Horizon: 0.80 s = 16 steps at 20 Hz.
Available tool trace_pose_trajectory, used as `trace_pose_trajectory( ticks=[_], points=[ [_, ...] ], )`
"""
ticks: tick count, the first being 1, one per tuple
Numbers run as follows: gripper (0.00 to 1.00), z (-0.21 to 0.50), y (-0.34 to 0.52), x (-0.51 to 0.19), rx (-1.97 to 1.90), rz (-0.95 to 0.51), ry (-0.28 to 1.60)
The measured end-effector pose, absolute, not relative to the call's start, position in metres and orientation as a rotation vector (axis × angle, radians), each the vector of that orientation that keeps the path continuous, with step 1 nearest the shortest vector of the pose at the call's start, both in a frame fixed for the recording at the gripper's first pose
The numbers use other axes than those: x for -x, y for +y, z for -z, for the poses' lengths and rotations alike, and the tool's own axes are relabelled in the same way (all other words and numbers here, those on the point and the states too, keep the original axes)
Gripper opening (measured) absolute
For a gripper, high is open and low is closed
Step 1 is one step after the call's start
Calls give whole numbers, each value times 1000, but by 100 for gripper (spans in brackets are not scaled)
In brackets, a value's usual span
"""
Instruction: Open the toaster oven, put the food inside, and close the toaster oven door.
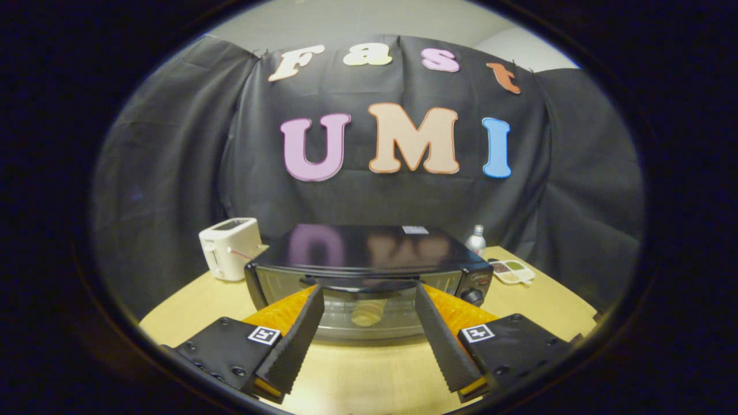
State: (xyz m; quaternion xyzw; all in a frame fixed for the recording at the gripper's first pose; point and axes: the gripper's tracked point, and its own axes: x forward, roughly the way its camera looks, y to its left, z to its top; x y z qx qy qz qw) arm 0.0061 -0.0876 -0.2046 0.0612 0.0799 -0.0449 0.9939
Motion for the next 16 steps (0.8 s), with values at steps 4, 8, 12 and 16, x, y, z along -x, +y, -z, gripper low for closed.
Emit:
trace_pose_trajectory(
  ticks=[4, 8, 12, 16],
  points=[
    [98, 167, -94, 8, -120, 86, 90],
    [98, 147, -97, 18, -110, 95, 73],
    [98, 139, -95, 25, -110, 96, 58],
    [98, 142, -96, 29, -112, 103, 61]
  ],
)
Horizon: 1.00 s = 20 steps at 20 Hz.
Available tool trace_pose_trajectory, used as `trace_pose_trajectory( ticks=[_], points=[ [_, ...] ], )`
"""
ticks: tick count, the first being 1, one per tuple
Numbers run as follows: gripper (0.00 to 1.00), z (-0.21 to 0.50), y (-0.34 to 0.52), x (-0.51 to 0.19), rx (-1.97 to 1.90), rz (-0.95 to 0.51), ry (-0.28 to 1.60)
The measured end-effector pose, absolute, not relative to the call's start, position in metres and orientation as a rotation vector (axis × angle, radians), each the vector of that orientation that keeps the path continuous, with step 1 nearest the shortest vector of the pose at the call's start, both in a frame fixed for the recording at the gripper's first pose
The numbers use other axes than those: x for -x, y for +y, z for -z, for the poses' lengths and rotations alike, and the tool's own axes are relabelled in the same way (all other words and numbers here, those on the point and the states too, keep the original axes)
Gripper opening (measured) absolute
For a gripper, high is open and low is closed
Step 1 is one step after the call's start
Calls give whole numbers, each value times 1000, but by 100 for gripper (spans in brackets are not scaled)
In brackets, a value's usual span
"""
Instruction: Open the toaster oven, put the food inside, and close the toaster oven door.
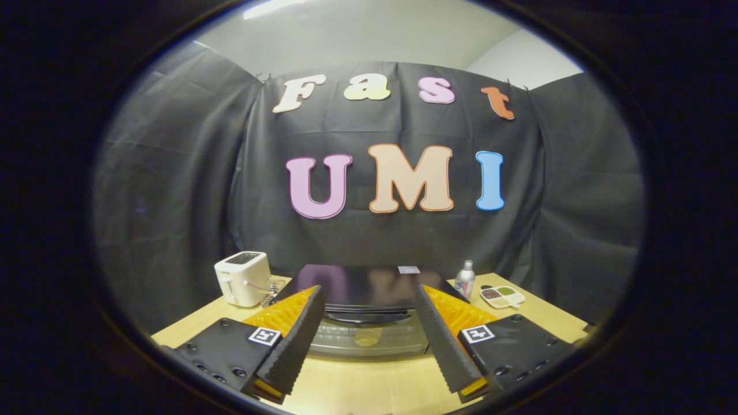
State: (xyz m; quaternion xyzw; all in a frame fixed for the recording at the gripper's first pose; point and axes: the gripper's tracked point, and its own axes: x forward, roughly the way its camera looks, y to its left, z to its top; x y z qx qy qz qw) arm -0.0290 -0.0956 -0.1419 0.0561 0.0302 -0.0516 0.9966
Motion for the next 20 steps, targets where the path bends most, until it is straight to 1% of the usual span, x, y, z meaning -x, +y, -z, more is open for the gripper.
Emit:
trace_pose_trajectory(
  ticks=[6, 20],
  points=[
    [98, 139, -95, 34, -119, 103, 55],
    [98, 158, -92, 35, -111, 93, 86]
  ],
)
